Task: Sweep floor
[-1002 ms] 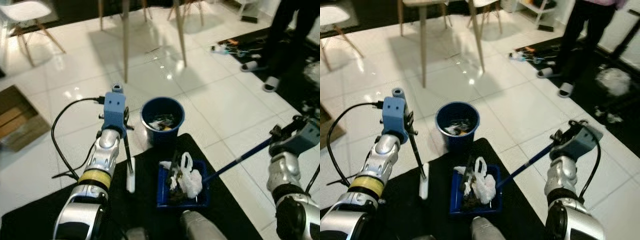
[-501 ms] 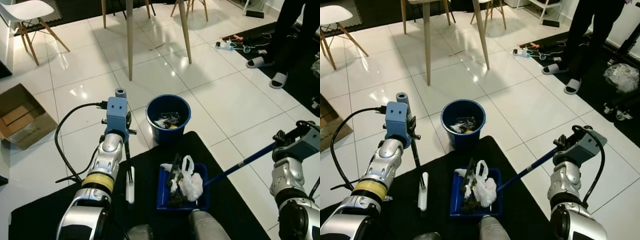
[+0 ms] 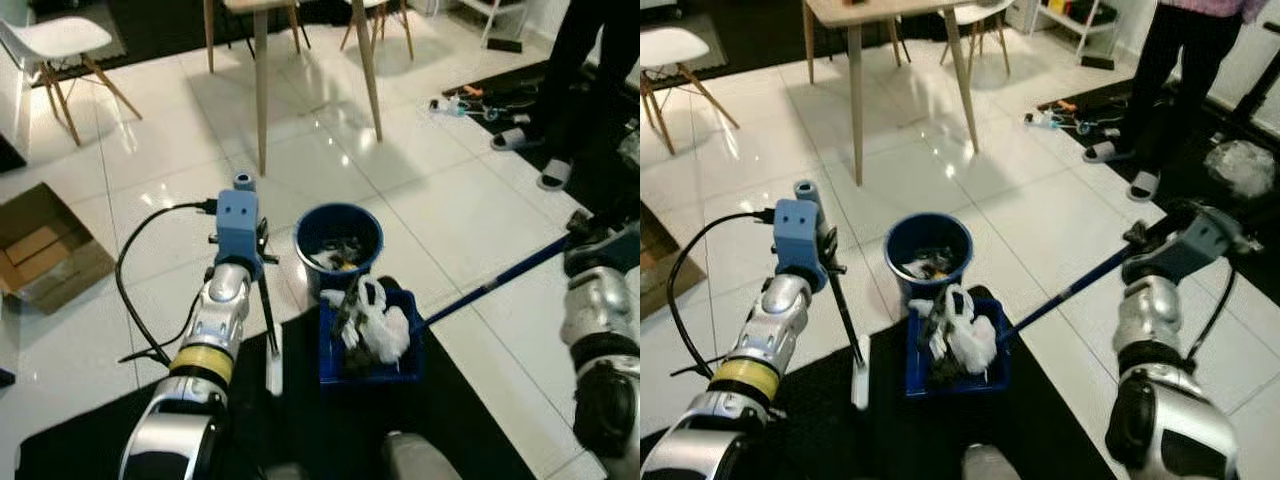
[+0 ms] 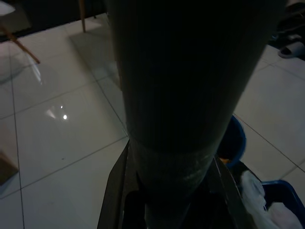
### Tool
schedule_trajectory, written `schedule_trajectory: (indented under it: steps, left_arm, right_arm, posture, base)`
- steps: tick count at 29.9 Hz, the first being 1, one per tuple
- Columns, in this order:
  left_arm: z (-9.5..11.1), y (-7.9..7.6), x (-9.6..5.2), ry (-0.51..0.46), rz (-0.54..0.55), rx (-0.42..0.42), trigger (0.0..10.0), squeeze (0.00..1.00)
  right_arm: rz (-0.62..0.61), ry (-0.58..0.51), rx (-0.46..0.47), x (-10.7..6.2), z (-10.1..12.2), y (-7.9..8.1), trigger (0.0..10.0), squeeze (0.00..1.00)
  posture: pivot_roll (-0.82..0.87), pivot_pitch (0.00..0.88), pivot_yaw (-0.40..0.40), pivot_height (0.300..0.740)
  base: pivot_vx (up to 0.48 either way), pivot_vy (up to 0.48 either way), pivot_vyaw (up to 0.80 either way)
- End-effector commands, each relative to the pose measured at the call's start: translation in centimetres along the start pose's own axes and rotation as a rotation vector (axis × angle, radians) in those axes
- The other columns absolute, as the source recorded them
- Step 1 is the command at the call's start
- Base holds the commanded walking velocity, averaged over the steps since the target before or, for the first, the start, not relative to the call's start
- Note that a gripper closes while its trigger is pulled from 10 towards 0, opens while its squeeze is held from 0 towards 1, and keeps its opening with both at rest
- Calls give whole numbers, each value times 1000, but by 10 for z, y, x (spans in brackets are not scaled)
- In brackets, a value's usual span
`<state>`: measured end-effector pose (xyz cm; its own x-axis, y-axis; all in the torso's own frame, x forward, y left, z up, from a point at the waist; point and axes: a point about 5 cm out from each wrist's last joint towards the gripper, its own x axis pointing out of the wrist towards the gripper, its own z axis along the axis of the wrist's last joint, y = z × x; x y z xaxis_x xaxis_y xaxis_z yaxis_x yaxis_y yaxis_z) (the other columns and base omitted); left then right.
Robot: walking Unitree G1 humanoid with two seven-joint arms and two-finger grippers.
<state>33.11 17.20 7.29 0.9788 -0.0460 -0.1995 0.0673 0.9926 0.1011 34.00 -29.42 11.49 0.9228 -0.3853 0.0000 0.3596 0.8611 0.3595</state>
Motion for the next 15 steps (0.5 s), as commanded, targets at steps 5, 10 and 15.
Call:
schedule_trajectory:
  steps: [5, 10, 15]
  left_arm:
    - [7, 1, 2, -21, -3, 29, 10000, 0]
    - [6, 2, 2, -16, -4, 37, 10000, 0]
    - [2, 7, 1, 5, 18, 41, 10000, 0]
  right_arm:
    - [59, -91, 69, 15, 32, 18, 10000, 0]
    - [119, -113, 72, 22, 48, 32, 10000, 0]
    - [154, -118, 56, 26, 55, 40, 10000, 0]
  posture:
    - [2, 0, 22, 740]
    - [3, 0, 19, 740]
    - [3, 0, 18, 740]
  base:
    - [446, 0, 0]
    - [442, 0, 0]
    - [409, 0, 0]
